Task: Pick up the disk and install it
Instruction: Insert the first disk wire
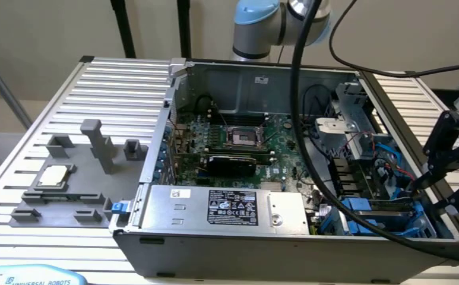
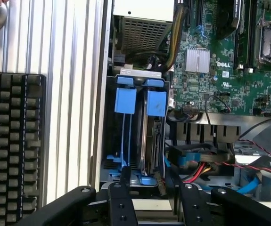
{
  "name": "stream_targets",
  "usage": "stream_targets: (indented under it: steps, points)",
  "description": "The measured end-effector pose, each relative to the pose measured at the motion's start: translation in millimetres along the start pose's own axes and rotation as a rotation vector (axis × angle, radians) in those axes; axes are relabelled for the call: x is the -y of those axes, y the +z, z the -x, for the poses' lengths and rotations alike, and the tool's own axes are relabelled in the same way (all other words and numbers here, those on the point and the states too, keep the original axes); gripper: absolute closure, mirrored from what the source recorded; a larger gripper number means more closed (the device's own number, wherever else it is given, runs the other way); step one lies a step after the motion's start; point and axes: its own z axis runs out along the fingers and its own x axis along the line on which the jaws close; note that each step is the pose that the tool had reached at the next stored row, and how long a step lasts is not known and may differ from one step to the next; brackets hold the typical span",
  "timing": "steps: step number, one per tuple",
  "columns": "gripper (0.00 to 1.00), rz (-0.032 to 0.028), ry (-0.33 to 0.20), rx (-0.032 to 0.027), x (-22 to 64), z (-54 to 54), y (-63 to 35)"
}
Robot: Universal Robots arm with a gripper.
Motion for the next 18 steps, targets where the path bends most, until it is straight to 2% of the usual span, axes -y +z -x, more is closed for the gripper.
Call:
stream_targets:
  steps: [3, 5, 7, 10, 12, 18]
  points:
    - [0.57, 0.0024, -0.026, 0.0013, 0.1, -0.6, 5.1]
    - [0.57, 0.0030, -0.037, 0.0058, 0.1, -0.8, 8.1]
    - [0.57, 0.0027, -0.044, 0.0135, -0.4, -1.1, 10.4]
    - [0.57, 0.0004, -0.053, 0.0284, -1.1, -1.3, 13.5]
    - [0.57, -0.0019, -0.060, 0.0353, -1.3, -1.4, 15.1]
    - [0.57, -0.0142, -0.092, 0.0404, -1.8, -1.0, 18.6]
